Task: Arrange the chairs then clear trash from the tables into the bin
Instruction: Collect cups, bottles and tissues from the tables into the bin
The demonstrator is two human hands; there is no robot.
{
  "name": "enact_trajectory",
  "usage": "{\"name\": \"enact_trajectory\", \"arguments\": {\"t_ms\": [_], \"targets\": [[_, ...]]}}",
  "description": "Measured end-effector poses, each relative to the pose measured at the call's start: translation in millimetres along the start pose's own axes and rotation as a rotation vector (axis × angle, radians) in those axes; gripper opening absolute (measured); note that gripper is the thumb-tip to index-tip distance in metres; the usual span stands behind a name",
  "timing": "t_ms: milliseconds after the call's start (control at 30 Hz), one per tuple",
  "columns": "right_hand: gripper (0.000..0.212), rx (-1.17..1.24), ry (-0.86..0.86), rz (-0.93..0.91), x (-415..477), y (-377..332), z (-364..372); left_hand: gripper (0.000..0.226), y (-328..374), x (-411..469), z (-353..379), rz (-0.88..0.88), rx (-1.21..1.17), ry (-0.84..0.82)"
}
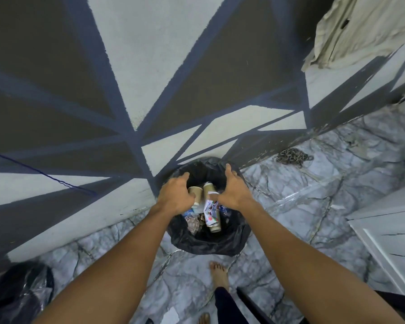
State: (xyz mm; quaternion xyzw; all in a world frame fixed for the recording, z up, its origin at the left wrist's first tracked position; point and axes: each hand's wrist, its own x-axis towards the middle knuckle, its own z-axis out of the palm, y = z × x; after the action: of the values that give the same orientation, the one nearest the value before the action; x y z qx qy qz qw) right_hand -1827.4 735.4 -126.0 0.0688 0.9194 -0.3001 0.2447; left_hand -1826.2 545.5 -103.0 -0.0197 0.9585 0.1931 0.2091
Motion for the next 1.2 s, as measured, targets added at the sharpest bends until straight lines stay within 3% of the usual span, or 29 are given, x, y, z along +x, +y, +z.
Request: {"name": "enact_trajectory", "arguments": {"t_ms": [200, 300, 533, 733, 967, 1100, 1200], "targets": [[0.056, 0.042, 0.106, 0.016, -55.5, 13.7, -18.2, 0.075, 13.6, -38.4, -3.3, 0.051, -0.041, -0.045], [0.061, 0.059, 0.162, 0.038, -99.1, 15.1, -28.2, 0.067, 33.2, -64.6, -8.7, 0.164, -0.053, -0.033], [0.057, 0.108, 0.375, 0.073, -219.3, 35.5, -43.7, 0.073, 86.8, -138.9, -7.5, 0.407, -0.049, -0.031], [0.051, 0.079, 0.612, 0.200, -340.2, 97.0, -75.3, 0.071, 187.3, -215.5, 23.6, 0.712, 0.050, -0.084], [0.045, 0.194, 0.858, 0.465, -512.0, 207.9, -60.3, 0.044, 308.1, -355.5, 117.2, 1.131, 0.118, -0.256], [0.049, 0.281, 0.899, 0.644, -616.2, 279.8, -17.7, 0.065, 354.3, -445.3, 194.5, 1.258, 0.176, -0.390], [0.043, 0.299, 0.949, 0.752, -697.4, 330.4, 19.3, 0.067, 378.0, -518.7, 258.9, 1.342, 0.247, -0.483]]}}
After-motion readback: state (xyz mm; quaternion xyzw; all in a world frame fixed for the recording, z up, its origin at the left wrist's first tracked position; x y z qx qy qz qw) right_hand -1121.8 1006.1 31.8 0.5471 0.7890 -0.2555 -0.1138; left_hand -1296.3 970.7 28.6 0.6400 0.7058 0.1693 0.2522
